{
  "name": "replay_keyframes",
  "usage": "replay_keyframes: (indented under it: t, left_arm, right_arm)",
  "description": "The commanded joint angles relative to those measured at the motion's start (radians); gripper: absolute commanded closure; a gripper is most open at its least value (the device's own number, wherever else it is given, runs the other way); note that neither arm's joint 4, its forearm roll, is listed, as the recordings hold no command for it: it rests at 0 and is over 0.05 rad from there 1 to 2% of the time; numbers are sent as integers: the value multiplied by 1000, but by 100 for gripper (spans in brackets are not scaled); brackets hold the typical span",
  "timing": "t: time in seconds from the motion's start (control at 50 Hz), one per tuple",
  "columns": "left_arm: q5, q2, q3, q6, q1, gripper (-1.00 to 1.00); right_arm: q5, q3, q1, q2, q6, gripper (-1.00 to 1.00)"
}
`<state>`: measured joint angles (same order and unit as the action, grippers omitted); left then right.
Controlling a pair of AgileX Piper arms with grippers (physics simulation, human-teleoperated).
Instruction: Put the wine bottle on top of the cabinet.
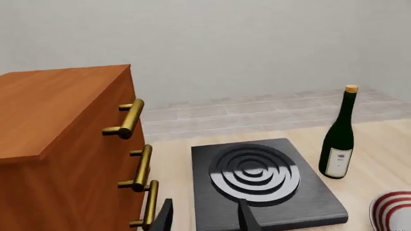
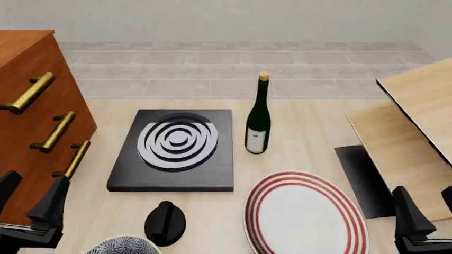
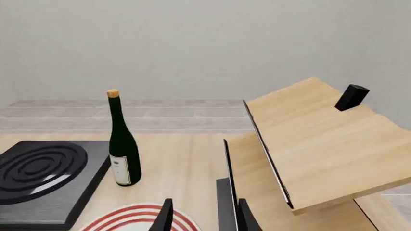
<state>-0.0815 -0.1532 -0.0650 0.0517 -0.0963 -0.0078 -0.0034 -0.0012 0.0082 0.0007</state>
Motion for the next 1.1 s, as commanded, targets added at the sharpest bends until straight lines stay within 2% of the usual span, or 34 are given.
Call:
replay_keyframes:
  t: [0.02,0.26,0.36,0.4,0.56,1.1]
  left_arm:
    - [-96,-124,-25,-5,-71,-100]
    - [-239,-285,-50,-33,-133,-100]
    - [-341,-380,-38,-33,-170,-100]
    - [-427,-465,-24,-33,-181,-100]
    - [-557,-610,-34,-45,-219,-100]
    - [-726,-858,-130,-52,-345,-100]
  right_arm:
    - [0,0,0,-1,0,-100]
    - [1,1,0,-3,0,-100]
    - [3,0,0,-4,0,-100]
    - [2,1,0,-4,0,-100]
    - [2,1,1,-4,0,-100]
    - [2,1,0,-4,0,-100]
